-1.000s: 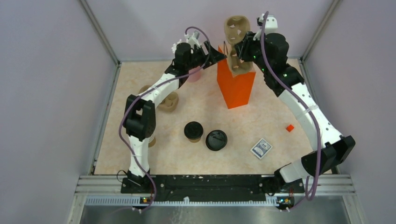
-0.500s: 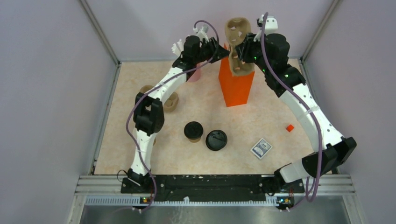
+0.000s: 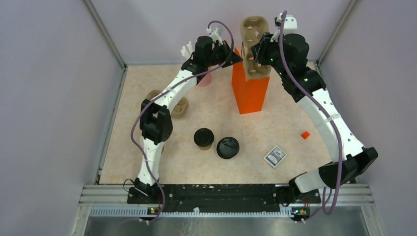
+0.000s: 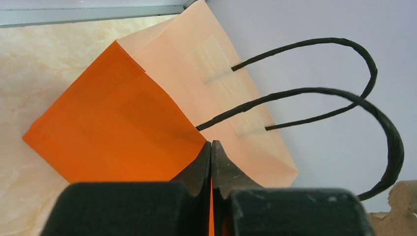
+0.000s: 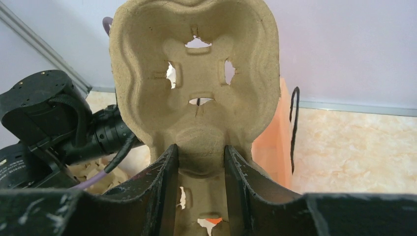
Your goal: Pack the takeout coffee
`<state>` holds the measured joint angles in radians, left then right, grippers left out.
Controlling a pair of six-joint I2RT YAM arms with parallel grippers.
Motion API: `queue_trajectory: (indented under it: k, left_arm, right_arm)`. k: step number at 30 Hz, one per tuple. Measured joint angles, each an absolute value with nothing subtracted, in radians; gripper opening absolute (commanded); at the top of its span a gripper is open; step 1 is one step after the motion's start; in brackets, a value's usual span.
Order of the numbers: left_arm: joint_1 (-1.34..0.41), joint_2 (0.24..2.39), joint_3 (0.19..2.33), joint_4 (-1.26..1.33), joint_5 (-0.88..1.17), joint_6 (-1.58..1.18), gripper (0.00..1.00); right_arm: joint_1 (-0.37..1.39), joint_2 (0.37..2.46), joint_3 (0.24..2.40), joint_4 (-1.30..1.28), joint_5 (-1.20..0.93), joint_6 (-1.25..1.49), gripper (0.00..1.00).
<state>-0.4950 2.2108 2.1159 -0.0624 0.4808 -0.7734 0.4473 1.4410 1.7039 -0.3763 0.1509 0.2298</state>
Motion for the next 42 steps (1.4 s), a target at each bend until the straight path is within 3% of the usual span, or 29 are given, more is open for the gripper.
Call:
queue_trajectory:
  k: [11,14,15,17,24,30,42]
  left_arm:
    - [-0.511,2.107,2.044,-0.138,0.456,-0.746,0.01]
    - [-0.516,2.077,2.023,-0.154,0.444,-0.746,0.40]
    - [-0.516,2.069,2.019,-0.167,0.430,-0.751,0.48]
    - [-0.516,2.055,2.017,-0.195,0.399,-0.753,0.56]
    - [-0.489,2.045,2.027,-0.265,0.294,-0.796,0.59]
    - [-0.470,2.111,2.148,-0.294,0.302,-0.821,0.60]
    - [-0.490,2.185,2.156,-0.278,0.379,-0.883,0.62]
  right_arm:
    - [0.447,1.411,1.704,-0.385,0.179,0.232,0.27]
    - [0.447,1.404,1.704,-0.387,0.187,0.232,0.27]
    - [0.447,1.402,1.704,-0.387,0.189,0.232,0.27]
    - [0.447,1.397,1.704,-0.387,0.191,0.233,0.27]
    - [0.447,1.380,1.704,-0.390,0.190,0.241,0.27]
    - [0.447,1.364,1.704,-0.391,0.190,0.248,0.27]
    - [0.447,1.361,1.702,-0.393,0.190,0.257,0.27]
